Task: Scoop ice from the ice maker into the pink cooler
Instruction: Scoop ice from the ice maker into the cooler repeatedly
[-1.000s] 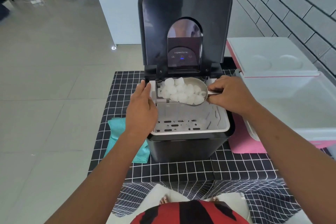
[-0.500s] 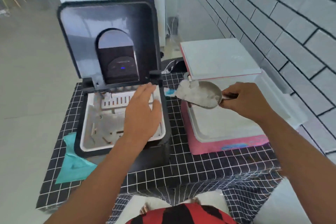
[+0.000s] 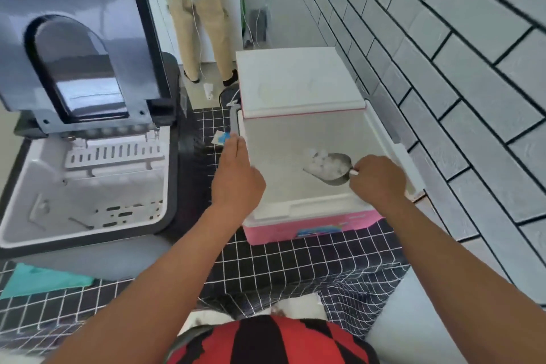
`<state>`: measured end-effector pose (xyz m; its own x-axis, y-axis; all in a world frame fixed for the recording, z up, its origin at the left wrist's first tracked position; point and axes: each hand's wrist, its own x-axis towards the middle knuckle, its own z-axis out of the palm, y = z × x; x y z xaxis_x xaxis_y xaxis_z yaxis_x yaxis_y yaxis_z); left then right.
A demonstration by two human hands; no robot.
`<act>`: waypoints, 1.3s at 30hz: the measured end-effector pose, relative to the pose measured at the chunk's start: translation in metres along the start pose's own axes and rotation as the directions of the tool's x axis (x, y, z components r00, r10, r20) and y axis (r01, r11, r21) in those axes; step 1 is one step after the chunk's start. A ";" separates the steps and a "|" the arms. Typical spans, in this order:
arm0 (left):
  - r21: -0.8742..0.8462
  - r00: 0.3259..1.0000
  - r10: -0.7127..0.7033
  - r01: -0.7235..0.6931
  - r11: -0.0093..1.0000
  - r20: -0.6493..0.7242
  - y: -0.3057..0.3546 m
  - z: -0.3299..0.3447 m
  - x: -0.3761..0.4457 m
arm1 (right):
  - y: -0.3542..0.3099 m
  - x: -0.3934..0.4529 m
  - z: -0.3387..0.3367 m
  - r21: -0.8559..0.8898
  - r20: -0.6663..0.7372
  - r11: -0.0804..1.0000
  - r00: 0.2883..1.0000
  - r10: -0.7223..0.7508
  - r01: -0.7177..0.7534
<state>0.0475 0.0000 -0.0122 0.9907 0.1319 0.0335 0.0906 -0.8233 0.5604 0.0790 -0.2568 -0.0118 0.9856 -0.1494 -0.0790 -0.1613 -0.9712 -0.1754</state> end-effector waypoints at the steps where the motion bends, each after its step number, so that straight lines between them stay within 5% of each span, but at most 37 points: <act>1: 0.017 1.000 0.006 -0.005 1.000 -0.019 -0.001 0.001 -0.001 | 0.000 0.001 0.004 -0.032 -0.008 0.999 1.000 0.008 -0.008; 17: 0.054 0.995 0.009 -0.003 0.999 -0.100 -0.009 0.007 -0.002 | -0.001 0.015 0.020 0.011 -0.039 1.000 0.999 -0.005 0.005; 22: 0.136 0.998 0.066 -0.065 0.989 -0.004 -0.006 -0.006 0.001 | 0.000 0.011 0.015 0.126 -0.089 0.987 0.992 -0.085 0.096; 25: 0.036 0.992 0.118 -0.120 0.992 0.053 -0.008 -0.036 0.002 | -0.008 0.004 0.006 0.182 -0.126 0.969 0.981 -0.148 0.169; 31: 0.009 0.968 0.168 -0.169 0.986 -0.186 -0.048 -0.114 -0.006 | -0.079 -0.021 -0.038 0.350 -0.196 0.870 0.936 -0.294 0.346; 39: 0.073 0.954 -0.067 0.092 0.993 -0.292 -0.183 -0.194 -0.032 | -0.223 -0.065 -0.093 0.252 -0.017 0.815 0.844 -0.536 0.523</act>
<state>-0.0206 0.2532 0.0449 0.9094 0.3421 0.2367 0.1881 -0.8456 0.4995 0.0554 -0.0483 0.1239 0.9190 0.3918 0.0436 0.3711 -0.8224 -0.4312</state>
